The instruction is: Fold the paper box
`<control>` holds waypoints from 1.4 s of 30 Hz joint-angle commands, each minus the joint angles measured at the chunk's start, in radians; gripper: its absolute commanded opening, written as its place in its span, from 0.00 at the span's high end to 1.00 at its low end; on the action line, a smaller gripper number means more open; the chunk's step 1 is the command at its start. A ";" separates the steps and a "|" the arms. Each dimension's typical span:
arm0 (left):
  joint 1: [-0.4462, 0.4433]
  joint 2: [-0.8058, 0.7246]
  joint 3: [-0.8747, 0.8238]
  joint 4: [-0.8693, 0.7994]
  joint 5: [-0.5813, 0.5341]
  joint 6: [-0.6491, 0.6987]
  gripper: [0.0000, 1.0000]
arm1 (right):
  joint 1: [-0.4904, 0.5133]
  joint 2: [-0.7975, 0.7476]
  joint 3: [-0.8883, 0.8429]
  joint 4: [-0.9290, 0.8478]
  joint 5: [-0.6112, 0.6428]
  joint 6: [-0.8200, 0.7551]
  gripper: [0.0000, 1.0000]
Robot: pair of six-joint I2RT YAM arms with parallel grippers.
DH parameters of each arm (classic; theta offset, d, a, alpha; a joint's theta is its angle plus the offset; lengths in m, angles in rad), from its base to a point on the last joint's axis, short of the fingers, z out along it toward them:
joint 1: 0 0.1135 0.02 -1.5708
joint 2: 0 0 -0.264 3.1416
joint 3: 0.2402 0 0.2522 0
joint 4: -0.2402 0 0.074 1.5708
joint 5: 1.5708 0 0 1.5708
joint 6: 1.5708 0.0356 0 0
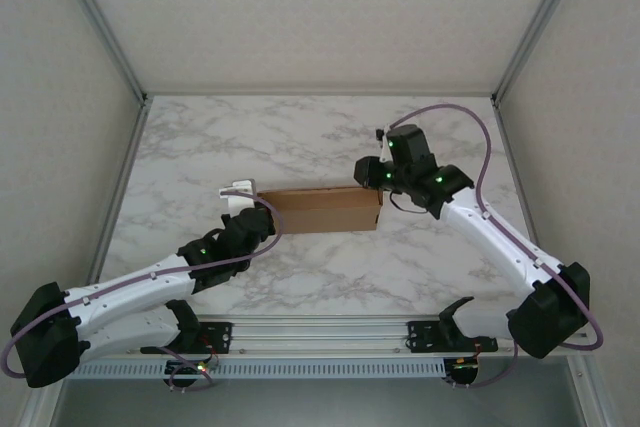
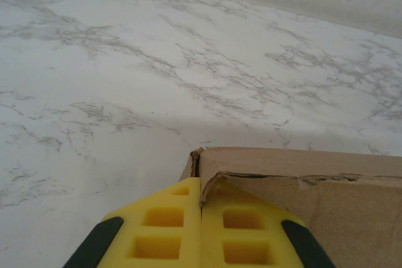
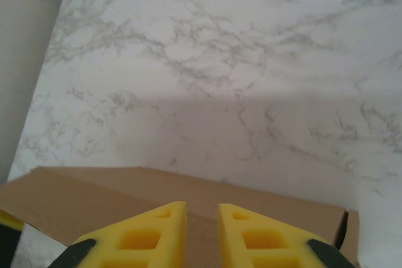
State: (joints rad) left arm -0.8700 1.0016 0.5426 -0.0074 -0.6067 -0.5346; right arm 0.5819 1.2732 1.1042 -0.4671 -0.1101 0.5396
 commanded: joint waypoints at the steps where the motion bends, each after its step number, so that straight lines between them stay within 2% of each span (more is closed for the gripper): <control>1: -0.009 0.025 -0.012 -0.164 0.019 0.007 1.00 | 0.019 -0.036 -0.087 0.022 -0.020 0.012 0.81; 5: -0.009 0.023 -0.007 -0.157 0.024 0.003 1.00 | 0.036 -0.060 -0.163 0.059 0.012 -0.020 0.80; 7: -0.008 0.013 -0.006 -0.155 0.025 -0.001 0.92 | 0.037 -0.061 -0.185 0.064 0.027 -0.031 0.80; 11: -0.009 -0.011 -0.009 -0.154 0.034 -0.011 0.88 | 0.041 -0.070 -0.217 0.096 0.046 -0.040 0.80; 14: -0.008 -0.042 -0.016 -0.148 0.035 -0.019 0.78 | 0.050 -0.078 -0.244 0.126 0.076 -0.056 0.80; 16: -0.009 -0.068 -0.024 -0.141 0.030 -0.021 0.77 | 0.058 -0.080 -0.261 0.141 0.094 -0.068 0.79; 22: -0.009 -0.012 -0.043 -0.113 0.080 -0.017 0.82 | 0.079 -0.093 -0.262 0.134 0.171 -0.102 0.73; 26: -0.011 0.042 -0.026 -0.113 0.072 -0.023 0.85 | 0.079 -0.096 -0.157 0.041 0.198 -0.132 0.69; 30: -0.009 0.107 0.038 -0.152 0.056 0.000 0.88 | 0.078 -0.083 -0.012 -0.067 0.148 -0.142 0.68; 35: -0.010 0.137 0.060 -0.146 0.063 0.007 0.90 | 0.080 -0.027 0.087 -0.120 -0.019 -0.027 0.71; 42: -0.010 0.128 0.043 -0.144 0.074 -0.004 0.91 | 0.085 -0.014 0.051 -0.085 0.038 0.062 0.73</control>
State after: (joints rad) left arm -0.8757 1.1080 0.6155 -0.0277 -0.5953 -0.5346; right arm 0.6590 1.2472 1.1713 -0.5373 -0.0792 0.5476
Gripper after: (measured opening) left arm 0.091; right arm 0.274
